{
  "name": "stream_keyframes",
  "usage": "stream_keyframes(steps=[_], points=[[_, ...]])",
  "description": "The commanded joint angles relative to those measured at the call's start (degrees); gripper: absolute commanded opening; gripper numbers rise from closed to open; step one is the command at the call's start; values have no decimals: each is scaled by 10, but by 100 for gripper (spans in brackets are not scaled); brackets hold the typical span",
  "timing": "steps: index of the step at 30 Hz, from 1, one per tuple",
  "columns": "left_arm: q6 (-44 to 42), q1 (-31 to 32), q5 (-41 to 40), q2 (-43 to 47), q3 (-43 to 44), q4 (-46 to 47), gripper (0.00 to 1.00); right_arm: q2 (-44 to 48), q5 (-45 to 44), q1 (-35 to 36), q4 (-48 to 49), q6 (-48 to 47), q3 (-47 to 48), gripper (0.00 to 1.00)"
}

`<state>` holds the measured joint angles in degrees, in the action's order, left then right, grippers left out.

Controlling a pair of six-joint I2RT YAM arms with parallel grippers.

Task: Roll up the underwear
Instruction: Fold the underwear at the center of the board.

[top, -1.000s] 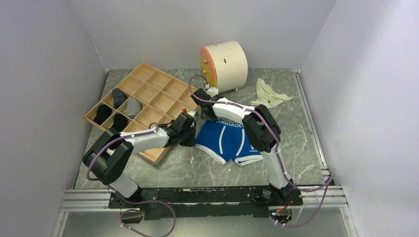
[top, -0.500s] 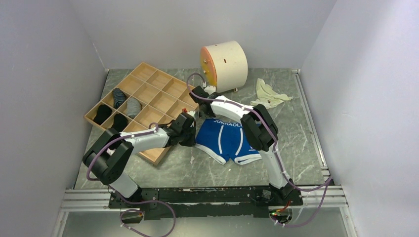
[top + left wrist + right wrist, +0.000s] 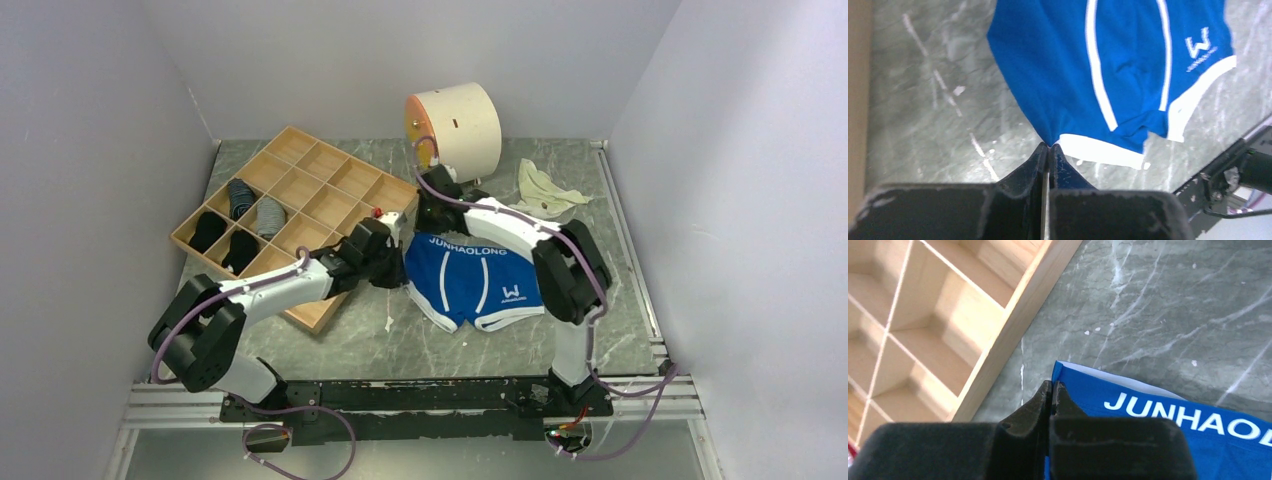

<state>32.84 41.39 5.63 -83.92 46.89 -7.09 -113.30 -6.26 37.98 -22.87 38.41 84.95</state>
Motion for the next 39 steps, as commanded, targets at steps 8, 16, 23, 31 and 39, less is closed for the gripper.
stream_keyframes(steps=[8, 16, 23, 31, 39], points=[[41, 94, 80, -27, 88, 40, 5, 170, 239, -137, 253, -12, -248, 0], [63, 162, 89, -107, 202, 32, 5, 221, 323, -251, 274, -45, -347, 0], [71, 198, 106, -208, 306, 8, 5, 228, 376, -336, 269, -71, -382, 0], [73, 221, 115, -301, 432, -36, 5, 219, 374, -401, 238, -105, -382, 0], [94, 226, 144, -354, 470, -11, 5, 176, 338, -416, 174, -114, -343, 0]])
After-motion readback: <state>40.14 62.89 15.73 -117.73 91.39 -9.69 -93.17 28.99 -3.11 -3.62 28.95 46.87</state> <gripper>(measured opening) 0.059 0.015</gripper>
